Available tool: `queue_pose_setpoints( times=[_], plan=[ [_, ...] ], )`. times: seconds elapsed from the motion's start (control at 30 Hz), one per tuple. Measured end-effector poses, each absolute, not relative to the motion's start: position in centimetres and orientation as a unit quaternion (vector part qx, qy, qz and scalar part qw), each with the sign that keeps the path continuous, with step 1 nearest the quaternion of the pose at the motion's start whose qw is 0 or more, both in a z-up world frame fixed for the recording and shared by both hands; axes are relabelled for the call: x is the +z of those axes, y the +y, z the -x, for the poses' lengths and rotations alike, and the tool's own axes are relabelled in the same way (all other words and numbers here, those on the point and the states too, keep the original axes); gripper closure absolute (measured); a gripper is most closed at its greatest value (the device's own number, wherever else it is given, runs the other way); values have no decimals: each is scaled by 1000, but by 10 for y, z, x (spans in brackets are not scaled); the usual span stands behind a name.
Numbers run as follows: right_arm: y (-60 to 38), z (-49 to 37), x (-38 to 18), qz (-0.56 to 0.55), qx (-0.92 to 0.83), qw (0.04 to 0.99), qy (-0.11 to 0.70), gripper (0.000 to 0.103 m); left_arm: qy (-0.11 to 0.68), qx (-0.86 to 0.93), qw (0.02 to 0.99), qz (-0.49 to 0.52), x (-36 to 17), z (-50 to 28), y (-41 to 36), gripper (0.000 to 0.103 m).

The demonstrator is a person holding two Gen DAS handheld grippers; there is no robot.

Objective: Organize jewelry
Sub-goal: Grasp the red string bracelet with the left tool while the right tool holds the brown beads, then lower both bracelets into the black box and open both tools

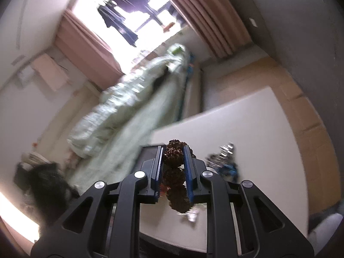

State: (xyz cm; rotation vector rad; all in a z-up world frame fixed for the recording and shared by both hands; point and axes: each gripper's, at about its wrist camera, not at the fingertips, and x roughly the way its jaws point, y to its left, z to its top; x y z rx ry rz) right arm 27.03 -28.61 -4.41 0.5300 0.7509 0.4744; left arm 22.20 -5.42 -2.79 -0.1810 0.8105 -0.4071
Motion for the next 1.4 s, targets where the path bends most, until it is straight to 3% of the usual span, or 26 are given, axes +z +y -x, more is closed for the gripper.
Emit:
queue_pose_setpoints(
  times=[0.13, 0.53, 0.73, 1.4],
  plan=[
    [-279, -300, -98, -215, 130, 839, 483, 84, 387, -189, 898, 90, -25, -225, -47, 103],
    [-263, -319, -131, -181, 121, 801, 558, 83, 395, -184, 894, 106, -37, -224, -35, 103],
    [-241, -311, -116, -153, 160, 820, 527, 84, 393, -181, 894, 112, -34, -222, -30, 103],
    [-216, -301, -24, -241, 309, 842, 369, 84, 371, -126, 911, 129, -19, -267, 24, 102]
  ],
)
